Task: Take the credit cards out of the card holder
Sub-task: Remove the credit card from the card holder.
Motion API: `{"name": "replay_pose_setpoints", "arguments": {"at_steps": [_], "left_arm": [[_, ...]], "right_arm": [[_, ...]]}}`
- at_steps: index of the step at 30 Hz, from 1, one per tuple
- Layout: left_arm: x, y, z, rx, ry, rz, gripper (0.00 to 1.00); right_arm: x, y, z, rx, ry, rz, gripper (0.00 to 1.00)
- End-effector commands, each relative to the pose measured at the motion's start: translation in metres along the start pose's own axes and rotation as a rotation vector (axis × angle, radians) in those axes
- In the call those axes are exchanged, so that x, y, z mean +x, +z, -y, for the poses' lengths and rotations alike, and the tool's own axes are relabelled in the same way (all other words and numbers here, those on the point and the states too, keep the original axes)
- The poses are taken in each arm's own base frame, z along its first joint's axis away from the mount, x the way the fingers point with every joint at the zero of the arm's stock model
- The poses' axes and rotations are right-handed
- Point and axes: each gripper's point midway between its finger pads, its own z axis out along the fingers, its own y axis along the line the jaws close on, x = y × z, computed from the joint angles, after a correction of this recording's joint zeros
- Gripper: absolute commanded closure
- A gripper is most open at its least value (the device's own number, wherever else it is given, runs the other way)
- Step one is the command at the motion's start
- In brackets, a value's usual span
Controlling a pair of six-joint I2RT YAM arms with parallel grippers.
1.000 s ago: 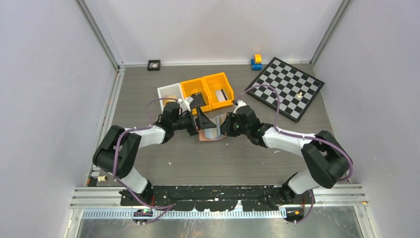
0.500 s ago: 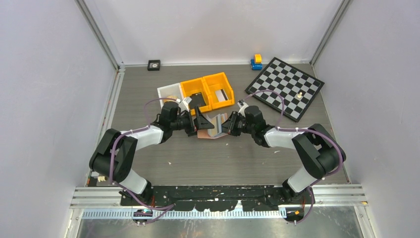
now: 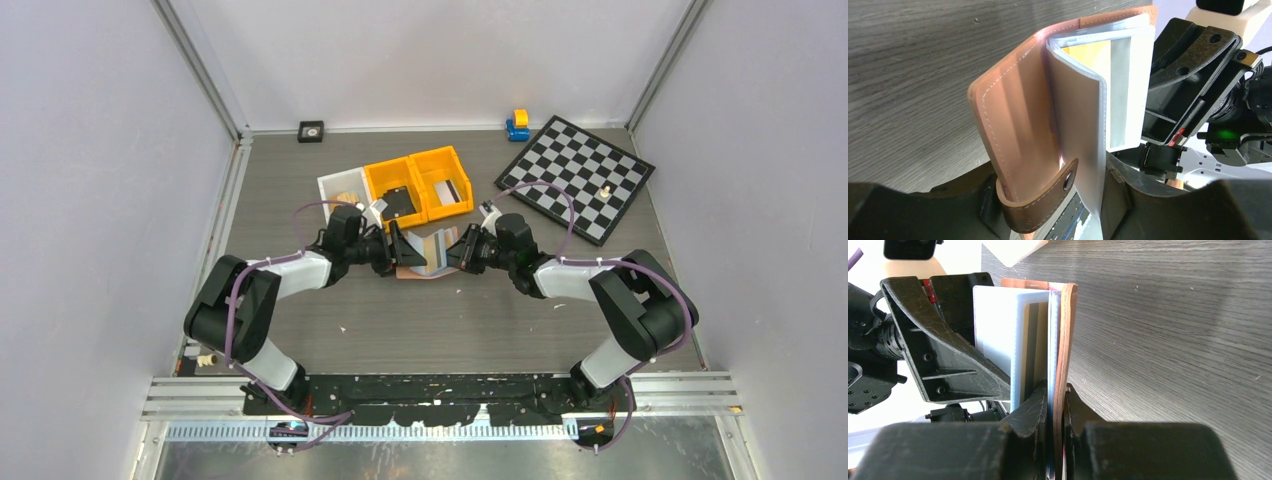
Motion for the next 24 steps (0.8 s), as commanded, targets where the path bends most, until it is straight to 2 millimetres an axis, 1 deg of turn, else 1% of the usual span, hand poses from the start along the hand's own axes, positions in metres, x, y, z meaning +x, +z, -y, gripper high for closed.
{"name": "replay_pose_setpoints", "arguments": {"at_steps": [1,3,4,5,8,10,12,16,20,24], "left_arm": [[-0.014,-0.004,0.014,0.049,0.042,0.034,0.46],[-0.014,-0.004,0.015,0.052,0.044,0.035,0.51],[-0.014,-0.004,0.015,0.052,0.044,0.036,0.55],[-0.014,-0.005,0.015,0.052,0.046,0.038,0.6],[-0.016,-0.008,0.012,0.029,0.047,0.053,0.72],[-0.018,-0.01,0.012,0.022,0.053,0.066,0.77],[-0.019,-0.013,0.012,0.02,0.057,0.076,0.8],[-0.02,-0.014,0.013,0.027,0.058,0.081,0.83],[-0.019,-0.013,0.016,0.051,0.057,0.072,0.85],[-0.018,-0.012,0.018,0.067,0.053,0.062,0.85]], "right_arm": [[-0.016,-0.004,-0.026,-0.096,-0.032,0.049,0.91],[-0.016,-0.005,-0.028,-0.106,-0.032,0.05,0.83],[-0.016,-0.005,-0.028,-0.109,-0.031,0.051,0.79],[-0.016,-0.005,-0.027,-0.109,-0.028,0.052,0.75],[-0.02,-0.008,-0.021,-0.092,-0.011,0.071,0.68],[-0.026,-0.011,-0.018,-0.1,0.016,0.094,0.64],[-0.032,-0.015,-0.014,-0.109,0.04,0.117,0.6],[-0.035,-0.019,-0.015,-0.134,0.053,0.132,0.4],[-0.034,-0.02,-0.02,-0.165,0.044,0.129,0.24],[-0.032,-0.019,-0.023,-0.188,0.05,0.116,0.21]]}}
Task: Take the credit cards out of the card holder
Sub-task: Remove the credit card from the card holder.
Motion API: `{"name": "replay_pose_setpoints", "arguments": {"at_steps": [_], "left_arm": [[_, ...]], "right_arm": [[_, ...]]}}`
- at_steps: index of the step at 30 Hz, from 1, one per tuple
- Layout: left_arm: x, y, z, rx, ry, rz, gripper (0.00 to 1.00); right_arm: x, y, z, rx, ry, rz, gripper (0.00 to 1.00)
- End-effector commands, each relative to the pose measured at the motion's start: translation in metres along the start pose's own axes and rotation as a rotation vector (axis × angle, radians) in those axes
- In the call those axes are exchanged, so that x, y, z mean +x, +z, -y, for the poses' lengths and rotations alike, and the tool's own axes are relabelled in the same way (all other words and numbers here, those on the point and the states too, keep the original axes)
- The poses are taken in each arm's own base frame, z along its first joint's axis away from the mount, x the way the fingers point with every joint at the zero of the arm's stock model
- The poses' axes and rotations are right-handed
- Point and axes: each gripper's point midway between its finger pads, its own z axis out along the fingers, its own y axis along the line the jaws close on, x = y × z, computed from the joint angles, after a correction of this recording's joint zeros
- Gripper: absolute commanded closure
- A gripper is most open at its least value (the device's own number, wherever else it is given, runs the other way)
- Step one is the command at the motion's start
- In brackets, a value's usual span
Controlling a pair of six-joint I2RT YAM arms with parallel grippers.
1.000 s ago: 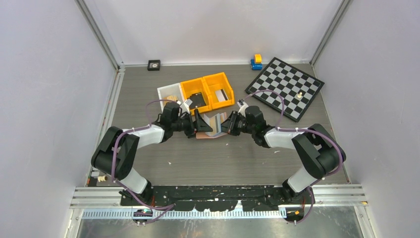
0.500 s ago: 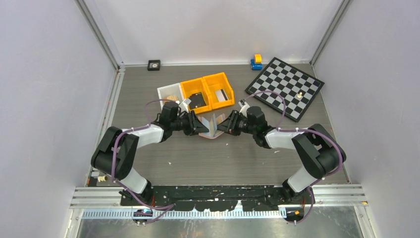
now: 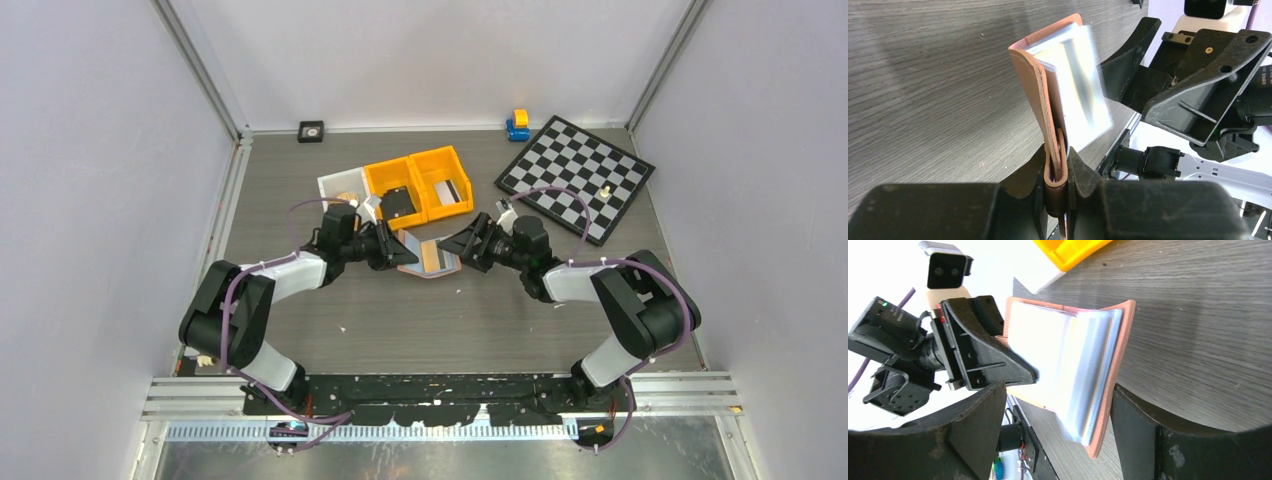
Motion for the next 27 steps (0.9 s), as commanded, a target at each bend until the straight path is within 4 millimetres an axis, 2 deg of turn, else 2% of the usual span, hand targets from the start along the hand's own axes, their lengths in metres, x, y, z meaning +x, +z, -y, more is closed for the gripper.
{"name": "replay_pose_setpoints", "arguments": {"at_steps": [1,3,6,11,15,20,25,27], "left_arm": [[-0.005,-0.003,0.016,0.074,0.04,0.009,0.85],[-0.005,-0.003,0.017,0.08,0.04,0.009,0.85],[-0.005,-0.003,0.018,0.084,0.043,0.011,0.85],[-0.006,-0.006,0.024,0.106,0.059,0.02,0.85],[-0.006,-0.006,0.027,0.122,0.063,0.016,0.88],[-0.006,-0.005,0.028,0.13,0.061,0.013,0.88],[-0.006,-0.005,0.027,0.126,0.058,0.013,0.87],[-0.006,-0.004,0.026,0.12,0.054,0.013,0.86]], "right_arm": [[-0.005,-0.001,-0.029,-0.126,-0.026,0.009,0.2],[-0.004,0.0,-0.034,-0.165,-0.005,0.002,0.17],[-0.003,0.001,-0.042,-0.215,0.007,-0.01,0.17],[-0.001,0.006,-0.029,-0.147,0.011,-0.026,0.35],[-0.001,0.01,-0.02,-0.106,0.014,-0.038,0.44],[0.004,0.013,-0.018,-0.11,0.016,-0.069,0.54],[0.004,0.014,-0.019,-0.114,0.008,-0.076,0.71],[0.004,0.014,-0.016,-0.092,0.006,-0.075,0.8]]}}
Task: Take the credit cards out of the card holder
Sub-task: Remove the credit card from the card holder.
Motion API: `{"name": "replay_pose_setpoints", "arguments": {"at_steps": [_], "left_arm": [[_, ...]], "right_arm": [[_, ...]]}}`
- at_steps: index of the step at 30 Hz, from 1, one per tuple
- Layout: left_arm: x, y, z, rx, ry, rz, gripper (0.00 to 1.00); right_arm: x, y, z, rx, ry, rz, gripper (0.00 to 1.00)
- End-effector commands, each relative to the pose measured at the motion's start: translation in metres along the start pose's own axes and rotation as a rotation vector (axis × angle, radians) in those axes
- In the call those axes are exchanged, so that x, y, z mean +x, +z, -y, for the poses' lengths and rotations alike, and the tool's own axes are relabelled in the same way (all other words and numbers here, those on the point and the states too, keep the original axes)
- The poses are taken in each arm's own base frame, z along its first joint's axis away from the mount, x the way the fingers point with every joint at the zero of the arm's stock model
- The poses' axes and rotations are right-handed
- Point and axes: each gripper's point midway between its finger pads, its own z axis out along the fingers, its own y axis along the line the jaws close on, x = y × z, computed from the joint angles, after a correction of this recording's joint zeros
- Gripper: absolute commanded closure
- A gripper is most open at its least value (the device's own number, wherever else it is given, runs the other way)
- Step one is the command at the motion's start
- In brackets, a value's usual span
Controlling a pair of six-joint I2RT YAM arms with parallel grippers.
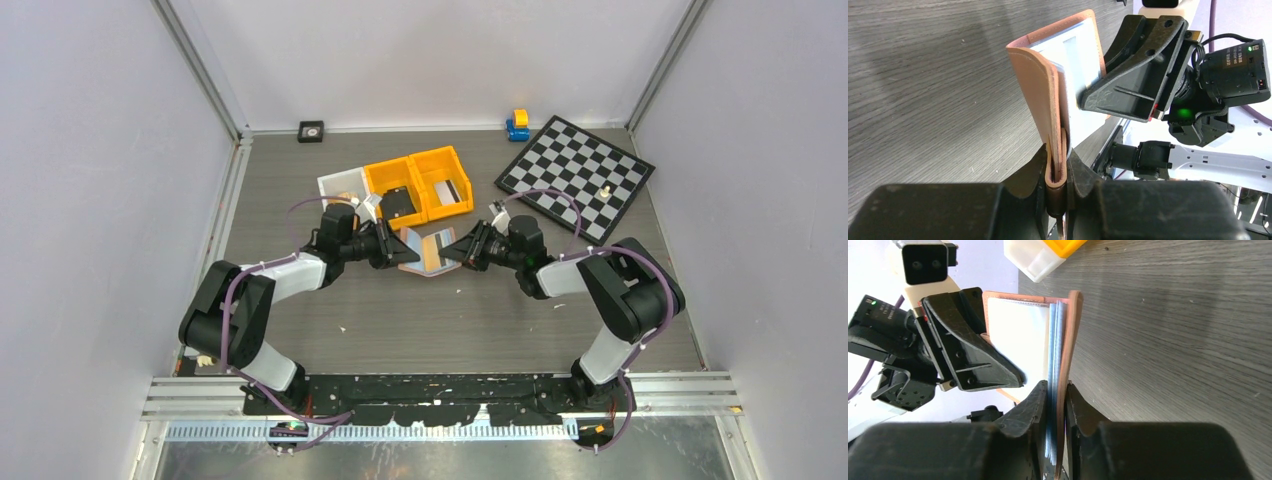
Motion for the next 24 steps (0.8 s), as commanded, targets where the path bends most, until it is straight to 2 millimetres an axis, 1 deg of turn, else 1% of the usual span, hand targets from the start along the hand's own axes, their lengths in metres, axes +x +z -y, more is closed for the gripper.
{"name": "replay_pose_setpoints", "arguments": {"at_steps": [1,3,4,5,9,11,13,16,18,21,24], "left_arm": [[-0.005,-0.003,0.014,0.054,0.032,0.015,0.84],[-0.006,-0.003,0.012,0.043,0.031,0.019,0.79],[-0.007,-0.003,0.011,0.033,0.029,0.022,0.76],[-0.007,-0.004,0.009,0.02,0.028,0.024,0.71],[-0.012,-0.01,0.0,-0.046,0.034,0.056,0.49],[-0.016,-0.016,-0.005,-0.091,0.04,0.086,0.42],[-0.02,-0.024,-0.003,-0.116,0.054,0.12,0.4],[-0.026,-0.037,-0.003,-0.127,0.054,0.171,0.39],[-0.032,-0.046,0.0,-0.119,0.057,0.206,0.39],[-0.036,-0.055,0.012,-0.076,0.1,0.255,0.37],[-0.036,-0.057,0.028,0.006,0.132,0.277,0.34]], "right_arm": [[-0.007,0.002,-0.016,-0.032,-0.054,0.001,0.85],[-0.008,0.0,-0.016,-0.021,-0.07,0.013,0.93],[-0.009,-0.001,-0.016,-0.016,-0.077,0.021,0.96],[-0.009,-0.003,-0.016,-0.01,-0.087,0.03,0.98],[-0.015,-0.012,-0.022,0.003,-0.135,0.075,1.0],[-0.018,-0.017,-0.025,0.016,-0.162,0.102,1.0],[-0.022,-0.023,-0.026,0.038,-0.198,0.127,1.0],[-0.029,-0.031,-0.017,0.126,-0.253,0.173,0.99],[-0.031,-0.034,-0.014,0.167,-0.285,0.188,1.0],[-0.03,-0.035,-0.017,0.189,-0.323,0.195,1.0],[-0.025,-0.031,-0.017,0.236,-0.367,0.185,0.99]]}}
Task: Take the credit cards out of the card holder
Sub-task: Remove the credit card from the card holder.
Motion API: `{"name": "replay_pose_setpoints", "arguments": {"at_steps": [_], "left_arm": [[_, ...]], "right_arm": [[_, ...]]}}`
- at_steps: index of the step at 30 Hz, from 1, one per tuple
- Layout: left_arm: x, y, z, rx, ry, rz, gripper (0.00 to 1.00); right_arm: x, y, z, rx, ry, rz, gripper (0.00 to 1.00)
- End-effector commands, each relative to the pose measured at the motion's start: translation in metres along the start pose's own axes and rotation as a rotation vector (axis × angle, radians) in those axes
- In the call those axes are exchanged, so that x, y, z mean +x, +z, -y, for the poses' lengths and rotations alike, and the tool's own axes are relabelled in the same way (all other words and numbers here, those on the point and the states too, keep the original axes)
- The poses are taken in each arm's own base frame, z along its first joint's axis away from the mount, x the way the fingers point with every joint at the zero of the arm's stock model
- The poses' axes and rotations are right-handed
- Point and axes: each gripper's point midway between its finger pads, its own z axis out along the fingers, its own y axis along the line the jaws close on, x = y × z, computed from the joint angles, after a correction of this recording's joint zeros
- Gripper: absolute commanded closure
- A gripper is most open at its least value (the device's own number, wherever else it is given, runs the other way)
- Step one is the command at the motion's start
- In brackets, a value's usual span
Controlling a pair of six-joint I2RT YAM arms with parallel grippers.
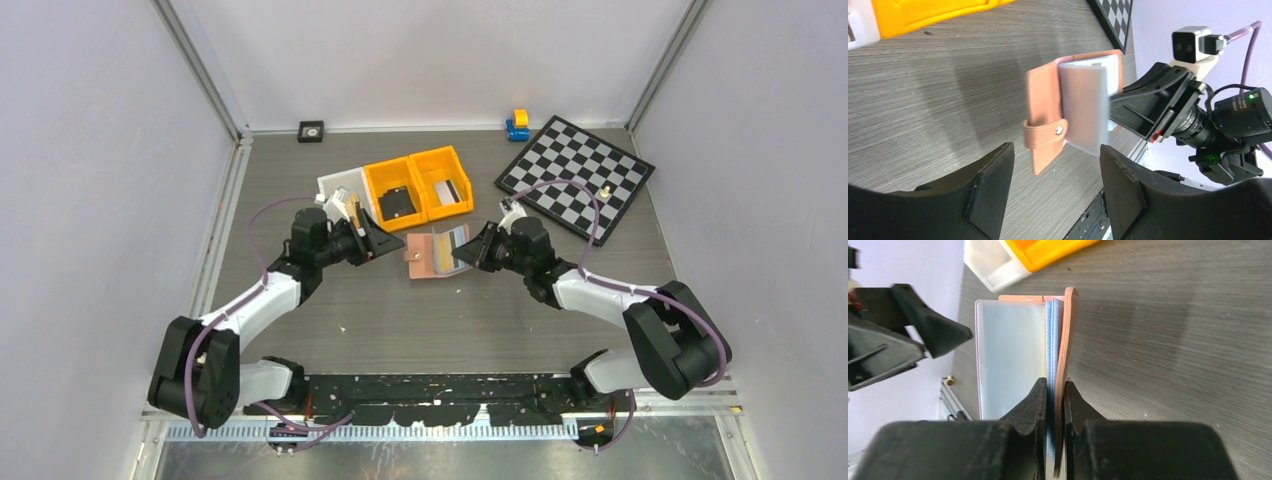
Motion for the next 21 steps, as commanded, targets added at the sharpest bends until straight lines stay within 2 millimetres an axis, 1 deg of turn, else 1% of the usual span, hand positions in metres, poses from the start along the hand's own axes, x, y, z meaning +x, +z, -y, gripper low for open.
{"name": "replay_pose_setpoints", "arguments": {"at_steps": [1,3,5,8,9,10,11,12,14,17,21], "left_arm": [[-0.006,-0.005,0.022,0.123,0.052,0.048,0.34],[-0.003,-0.002,0.04,0.226,0.056,0.023,0.38],[0.008,0.004,0.056,0.309,0.068,-0.033,0.45],[0.026,0.015,0.078,0.373,0.123,-0.112,0.56],[0.031,0.018,0.079,0.369,0.131,-0.13,0.61],[0.035,0.026,0.072,0.324,0.13,-0.146,0.66],[0.037,0.029,0.06,0.268,0.111,-0.158,0.68],[0.039,0.032,0.051,0.221,0.102,-0.169,0.7],[0.042,0.038,0.038,0.163,0.088,-0.197,0.73],[0.047,0.047,0.025,0.129,0.048,-0.237,0.75],[0.051,0.053,0.018,0.138,-0.006,-0.268,0.75]], "right_arm": [[-0.01,0.003,-0.007,0.064,-0.124,0.041,1.0],[-0.006,0.005,-0.007,0.096,-0.156,0.032,1.0],[-0.005,0.006,-0.007,0.128,-0.19,0.035,0.99],[-0.002,0.006,-0.011,0.142,-0.225,0.033,1.0],[-0.001,0.006,-0.013,0.136,-0.228,0.033,1.0],[0.001,0.007,-0.017,0.117,-0.229,0.027,1.0],[0.002,0.007,-0.02,0.105,-0.226,0.025,1.0],[0.002,0.007,-0.021,0.095,-0.222,0.024,1.0],[0.003,0.007,-0.027,0.065,-0.202,0.023,1.0],[0.004,0.005,-0.037,0.012,-0.179,0.03,1.0],[0.003,-0.002,-0.051,-0.058,-0.159,0.046,1.0]]}}
